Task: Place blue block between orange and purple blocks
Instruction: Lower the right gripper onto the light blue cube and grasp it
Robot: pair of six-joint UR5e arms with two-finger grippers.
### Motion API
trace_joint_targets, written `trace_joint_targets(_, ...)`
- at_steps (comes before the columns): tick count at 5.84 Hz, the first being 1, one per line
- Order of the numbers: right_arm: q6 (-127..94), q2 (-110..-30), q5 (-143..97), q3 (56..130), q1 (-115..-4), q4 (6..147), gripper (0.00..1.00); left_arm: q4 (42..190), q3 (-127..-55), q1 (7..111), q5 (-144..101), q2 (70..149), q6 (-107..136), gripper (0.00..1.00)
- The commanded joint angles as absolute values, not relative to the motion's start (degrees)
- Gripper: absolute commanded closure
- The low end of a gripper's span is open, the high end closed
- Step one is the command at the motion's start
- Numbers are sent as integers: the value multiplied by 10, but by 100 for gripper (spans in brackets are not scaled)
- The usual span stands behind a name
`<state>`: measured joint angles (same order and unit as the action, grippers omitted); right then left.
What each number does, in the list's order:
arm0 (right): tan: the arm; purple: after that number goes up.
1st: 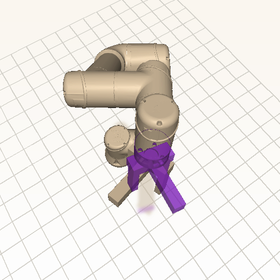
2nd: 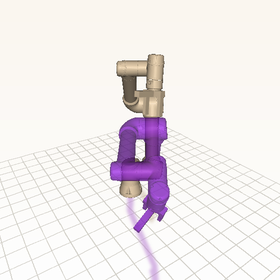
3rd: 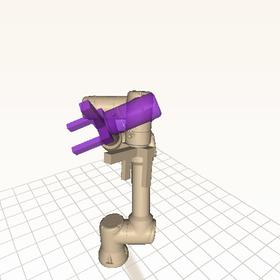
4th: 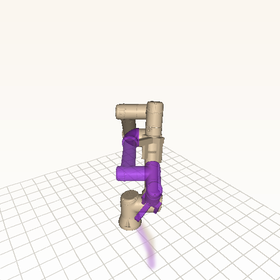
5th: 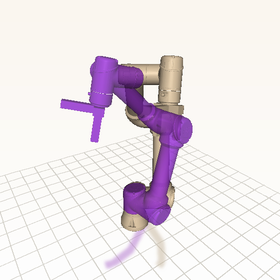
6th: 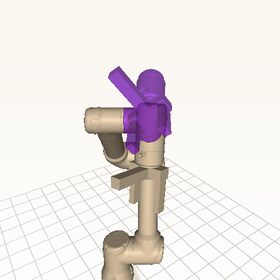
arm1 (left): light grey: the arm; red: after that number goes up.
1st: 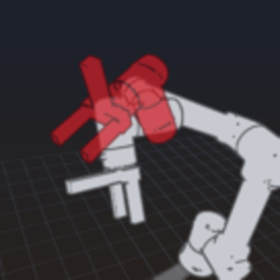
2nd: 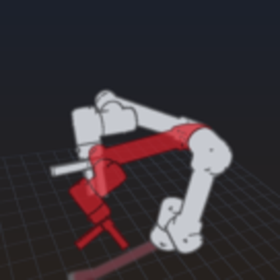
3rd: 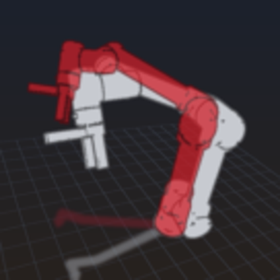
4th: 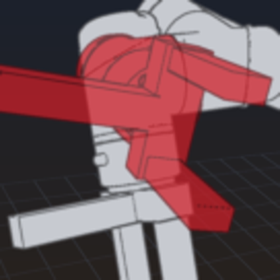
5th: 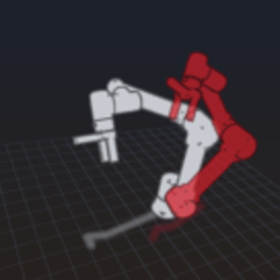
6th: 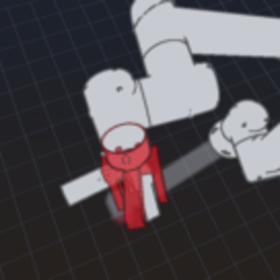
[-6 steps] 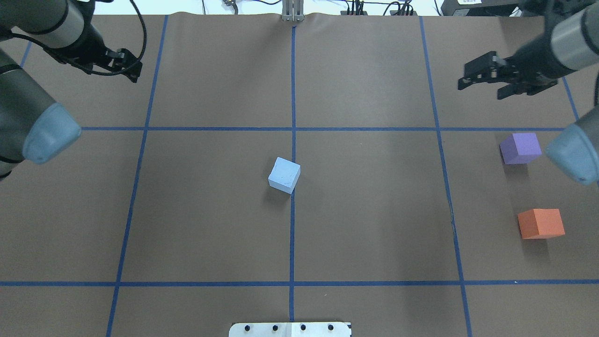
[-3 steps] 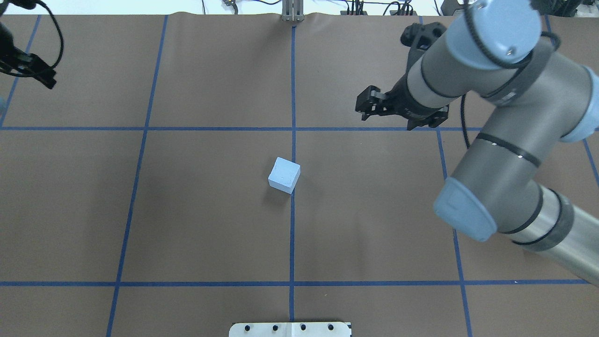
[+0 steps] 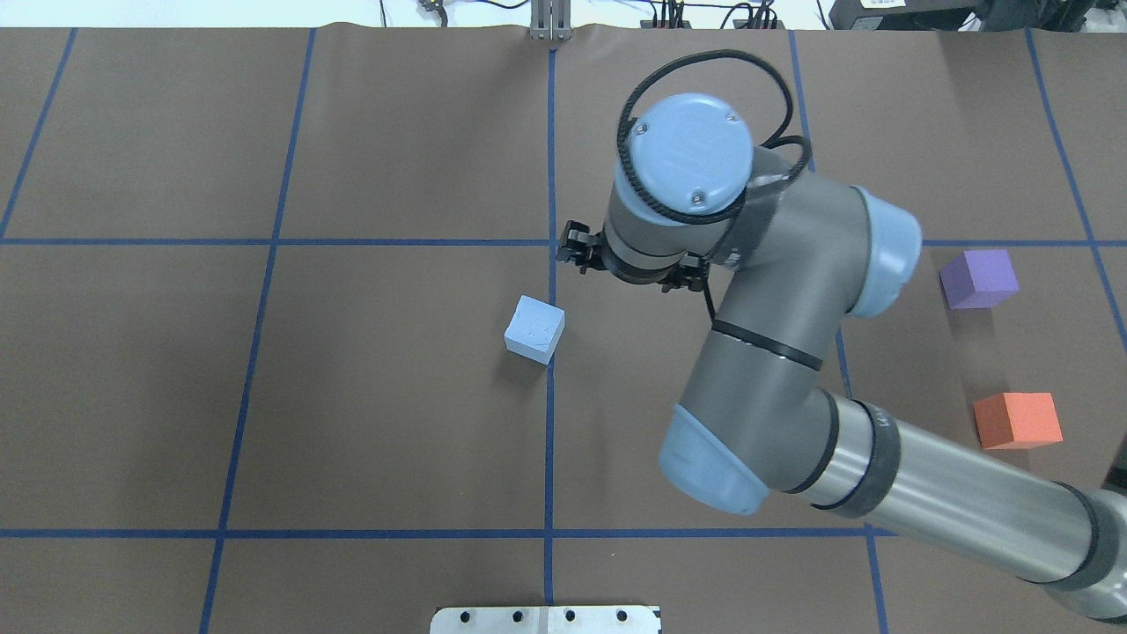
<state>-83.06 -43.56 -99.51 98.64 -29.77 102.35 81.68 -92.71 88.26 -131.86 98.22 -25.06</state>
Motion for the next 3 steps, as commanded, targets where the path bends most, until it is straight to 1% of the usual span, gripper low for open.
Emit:
trace_joint_targets(1,-880,-371,-969,874,-261,1007,0,817,-926,903,-1333,957,-277,0)
trace_joint_targets(2,-921,-373,-962,837,-252,927,0,818,-926,903,-1333,957,-277,0)
trace_joint_targets(3,-933,-360,-950,798,-244,916,0,818,-926,903,-1333,957,-277,0)
